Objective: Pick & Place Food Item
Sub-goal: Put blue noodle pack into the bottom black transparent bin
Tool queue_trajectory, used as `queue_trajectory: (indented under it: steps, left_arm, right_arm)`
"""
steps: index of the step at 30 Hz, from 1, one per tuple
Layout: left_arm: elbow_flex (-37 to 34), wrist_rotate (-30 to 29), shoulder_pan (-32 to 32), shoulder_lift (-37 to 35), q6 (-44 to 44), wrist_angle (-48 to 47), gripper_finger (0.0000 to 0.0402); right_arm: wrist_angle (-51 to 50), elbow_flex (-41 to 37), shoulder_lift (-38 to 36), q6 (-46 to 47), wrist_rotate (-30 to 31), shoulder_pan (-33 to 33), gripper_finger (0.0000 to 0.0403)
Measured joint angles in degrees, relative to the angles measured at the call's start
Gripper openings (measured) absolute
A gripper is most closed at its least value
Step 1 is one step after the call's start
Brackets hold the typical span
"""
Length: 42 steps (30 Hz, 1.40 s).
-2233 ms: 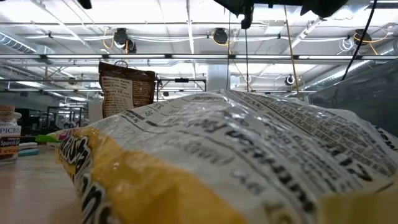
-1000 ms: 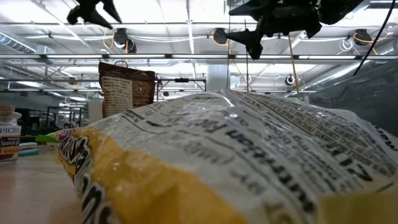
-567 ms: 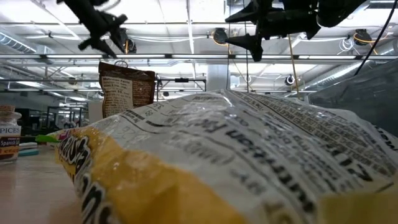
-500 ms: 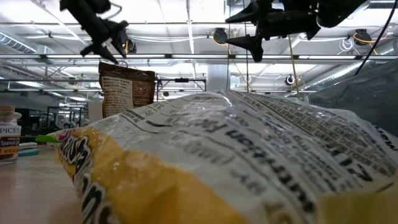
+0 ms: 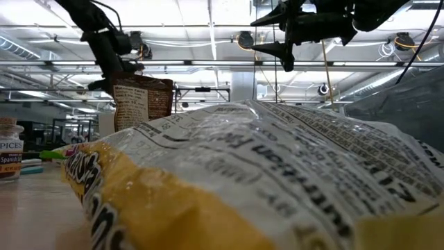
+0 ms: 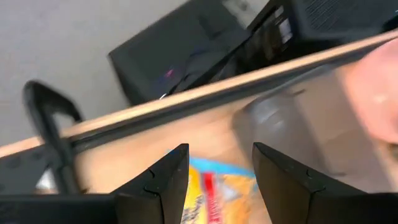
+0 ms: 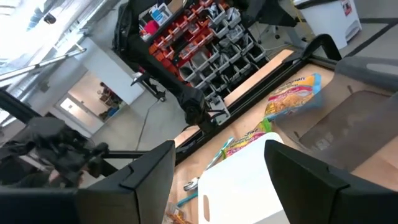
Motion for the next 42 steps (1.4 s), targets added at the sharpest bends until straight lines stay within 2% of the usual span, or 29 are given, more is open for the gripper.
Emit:
queue_trajectory:
  steps: [4, 9, 14, 20, 30, 42]
  left_arm:
    - [6.10, -3.50, -0.05, 5.77, 4.94, -8.59, 0.0182]
    - [14.03, -3.70, 0.00, 13.90, 7.49, -17.14, 0.0182]
    - [18.08, -3.69, -0.03, 20.33, 9.97, -22.17, 0.0182]
    - [18.66, -3.06, -0.03, 25.04, 11.39, -25.51, 0.0182]
    - [18.70, -2.45, -0.55, 28.97, 10.71, -26.18, 0.0182]
    - [18.70, -0.09, -1.37, 29.35, 8.63, -27.31, 0.0182]
  right_arm:
    - [0.20, 0.00, 0.00, 1.65, 0.00, 0.00, 0.0240]
    - [1.79, 0.00, 0.00, 2.25, 0.00, 0.02, 0.0240]
    - [1.69, 0.00, 0.00, 2.25, 0.00, 0.04, 0.0238]
    - [1.69, 0.00, 0.00, 2.25, 0.03, 0.55, 0.0238]
    - [1.67, 0.00, -0.02, 2.14, 0.46, 0.57, 0.0238]
    - [1.67, 0.00, -0.02, 1.79, 0.48, 0.57, 0.0238]
